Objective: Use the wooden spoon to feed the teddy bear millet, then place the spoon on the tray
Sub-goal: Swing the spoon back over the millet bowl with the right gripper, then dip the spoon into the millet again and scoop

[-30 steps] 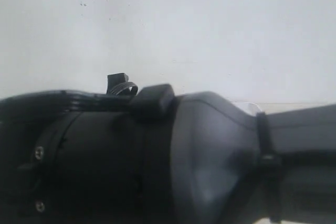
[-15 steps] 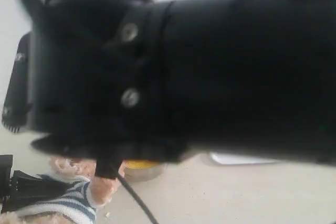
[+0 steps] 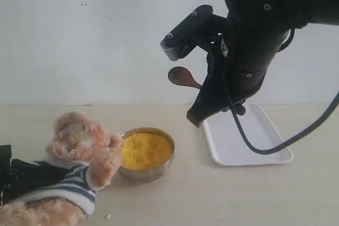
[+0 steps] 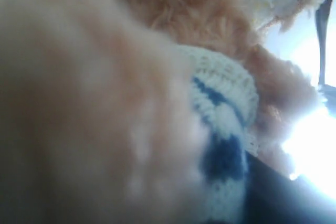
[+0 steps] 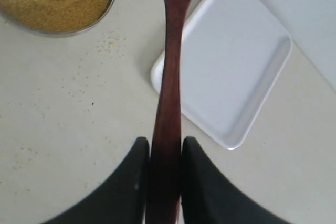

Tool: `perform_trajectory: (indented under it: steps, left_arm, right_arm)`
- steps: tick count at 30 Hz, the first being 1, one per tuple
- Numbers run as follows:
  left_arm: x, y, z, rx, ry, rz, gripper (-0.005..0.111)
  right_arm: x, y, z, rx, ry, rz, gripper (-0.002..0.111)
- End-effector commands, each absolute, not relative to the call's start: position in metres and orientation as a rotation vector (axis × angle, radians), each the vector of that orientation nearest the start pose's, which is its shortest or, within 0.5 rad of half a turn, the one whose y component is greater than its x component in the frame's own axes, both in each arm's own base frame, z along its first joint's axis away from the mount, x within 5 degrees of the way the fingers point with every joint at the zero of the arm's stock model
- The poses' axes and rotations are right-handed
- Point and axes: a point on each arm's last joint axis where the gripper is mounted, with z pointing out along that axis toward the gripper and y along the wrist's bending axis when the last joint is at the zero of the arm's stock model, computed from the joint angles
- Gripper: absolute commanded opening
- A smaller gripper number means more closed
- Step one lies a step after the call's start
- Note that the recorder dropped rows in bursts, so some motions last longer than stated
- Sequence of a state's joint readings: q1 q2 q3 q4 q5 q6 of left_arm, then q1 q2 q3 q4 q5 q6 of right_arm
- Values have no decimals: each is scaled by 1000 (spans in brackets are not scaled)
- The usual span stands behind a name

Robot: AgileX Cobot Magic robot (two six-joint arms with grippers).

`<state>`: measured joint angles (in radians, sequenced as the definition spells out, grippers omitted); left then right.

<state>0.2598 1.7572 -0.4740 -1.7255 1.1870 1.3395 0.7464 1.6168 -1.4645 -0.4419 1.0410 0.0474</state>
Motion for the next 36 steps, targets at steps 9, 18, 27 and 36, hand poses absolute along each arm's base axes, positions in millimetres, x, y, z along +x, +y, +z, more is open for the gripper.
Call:
perform_trajectory:
  steps: [9,18,27,36]
  left_arm:
    - [267,-16,162,-339,2103,-1547,4]
    - [267,-16,162,-370,2107,-1563,4]
    - [269,-13,156,-417,2153,-1486,4]
    - [270,-10,150,-512,2202,-1416,4]
  right_arm:
    - [277,216,316,-1183,2387,-245,0]
    - [304,271,292,-1373,2313,-332,0]
    - [325,282,277,-1560,2191,-620,0]
    - [326,308,228,-1723,2150,-677,0]
